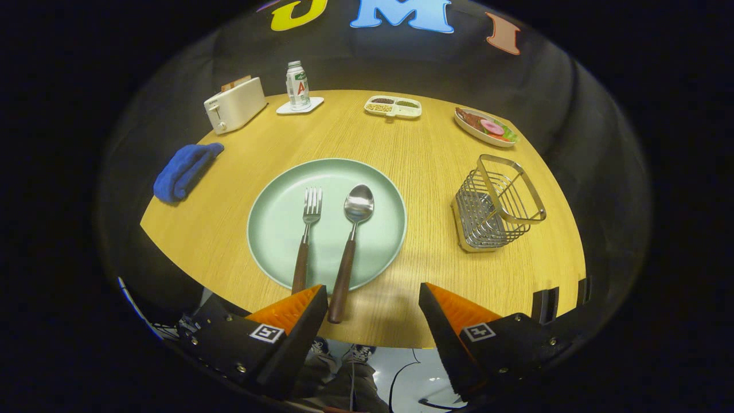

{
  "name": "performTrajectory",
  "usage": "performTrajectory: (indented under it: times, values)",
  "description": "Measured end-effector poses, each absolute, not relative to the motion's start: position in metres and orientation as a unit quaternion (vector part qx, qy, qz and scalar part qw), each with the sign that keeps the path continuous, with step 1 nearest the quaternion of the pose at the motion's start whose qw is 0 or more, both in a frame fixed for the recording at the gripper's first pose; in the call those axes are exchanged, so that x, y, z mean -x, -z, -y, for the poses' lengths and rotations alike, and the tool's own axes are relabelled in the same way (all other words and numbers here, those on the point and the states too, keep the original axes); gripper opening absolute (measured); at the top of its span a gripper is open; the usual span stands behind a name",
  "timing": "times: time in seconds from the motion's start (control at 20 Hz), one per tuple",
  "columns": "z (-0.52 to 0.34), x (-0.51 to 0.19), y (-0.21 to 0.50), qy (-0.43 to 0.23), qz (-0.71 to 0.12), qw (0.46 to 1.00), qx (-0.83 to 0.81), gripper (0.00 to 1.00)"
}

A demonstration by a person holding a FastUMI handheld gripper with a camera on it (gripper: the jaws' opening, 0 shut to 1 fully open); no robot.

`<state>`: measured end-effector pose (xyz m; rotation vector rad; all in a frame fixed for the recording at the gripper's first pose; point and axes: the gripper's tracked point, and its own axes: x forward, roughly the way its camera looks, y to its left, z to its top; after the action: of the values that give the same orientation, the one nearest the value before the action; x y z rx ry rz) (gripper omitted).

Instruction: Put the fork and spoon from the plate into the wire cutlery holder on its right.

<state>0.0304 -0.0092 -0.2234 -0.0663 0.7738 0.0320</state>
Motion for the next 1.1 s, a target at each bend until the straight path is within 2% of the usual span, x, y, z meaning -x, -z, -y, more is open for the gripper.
performTrajectory:
  times: [0.15, 0.35, 0.5, 0.75, 0.8, 1.1]
  values:
    - [0.011, -0.034, 0.228, -0.027, -0.387, 0.921, 0.040, 0.96]
    - [0.009, -0.034, 0.239, -0.049, -0.416, 0.906, 0.059, 0.75]
    - [0.009, -0.030, 0.244, -0.056, -0.442, 0.894, 0.051, 0.14]
    - [0.019, -0.033, 0.222, -0.071, -0.411, 0.905, 0.083, 0.15]
    - [0.021, -0.032, 0.220, -0.072, -0.415, 0.903, 0.089, 0.02]
    - [0.030, -0.020, 0.191, -0.106, -0.429, 0.895, 0.068, 0.01]
